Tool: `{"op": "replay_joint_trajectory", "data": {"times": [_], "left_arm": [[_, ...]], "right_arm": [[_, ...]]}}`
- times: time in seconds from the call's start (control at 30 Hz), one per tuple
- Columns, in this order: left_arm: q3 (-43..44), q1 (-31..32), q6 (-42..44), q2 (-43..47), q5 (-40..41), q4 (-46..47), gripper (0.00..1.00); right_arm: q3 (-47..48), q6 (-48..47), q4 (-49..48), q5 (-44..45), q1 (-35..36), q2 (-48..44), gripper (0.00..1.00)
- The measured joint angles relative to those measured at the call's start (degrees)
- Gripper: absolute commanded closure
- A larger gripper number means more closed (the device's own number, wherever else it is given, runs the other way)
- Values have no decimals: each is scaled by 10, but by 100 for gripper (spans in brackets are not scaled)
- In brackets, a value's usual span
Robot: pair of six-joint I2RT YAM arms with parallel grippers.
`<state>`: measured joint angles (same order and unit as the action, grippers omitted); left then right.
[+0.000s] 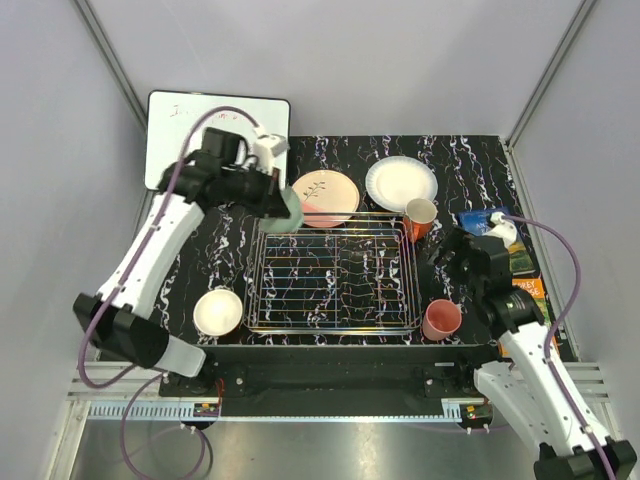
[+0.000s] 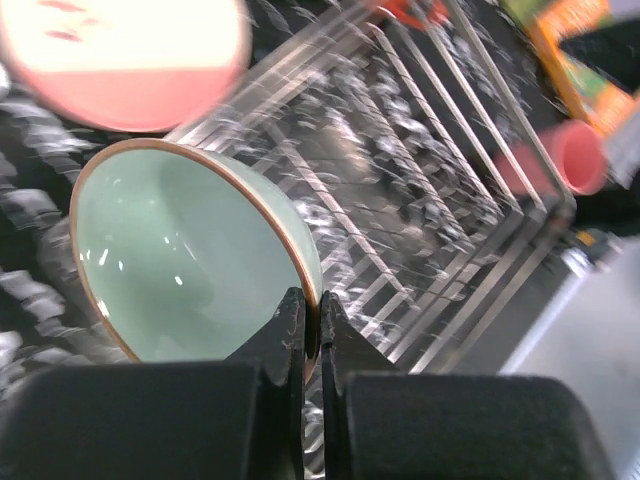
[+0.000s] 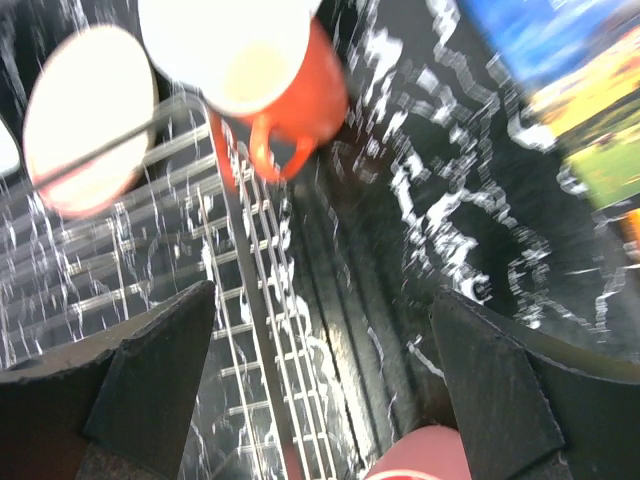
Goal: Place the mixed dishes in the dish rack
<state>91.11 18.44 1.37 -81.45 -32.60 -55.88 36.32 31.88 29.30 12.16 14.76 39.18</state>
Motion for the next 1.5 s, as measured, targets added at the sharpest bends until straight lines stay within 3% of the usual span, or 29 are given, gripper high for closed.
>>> {"op": "replay_joint_trajectory", "data": {"times": [0.27,0.43,0.63,0.83,1.07,1.5], "left_arm": [[39,169,-75,-132,-88,61,100],[79,220,-161,-182,-137,158,100],[71,228,-306,-209,-163,315,100],[31,232,-425,-242,-127,427,100],[-9,238,-503,-287,-63,465,100],[-66,246,-538,-297,-27,494,97]], "right_arm": [[9,16,16,91,1,-106,4],[11,24,34,109,1,-99,3],[11,30,39,109,1,-78,1],[11,31,40,108,1,-69,0],[11,31,40,107,1,-65,0],[11,32,40,94,1,-64,0]]}}
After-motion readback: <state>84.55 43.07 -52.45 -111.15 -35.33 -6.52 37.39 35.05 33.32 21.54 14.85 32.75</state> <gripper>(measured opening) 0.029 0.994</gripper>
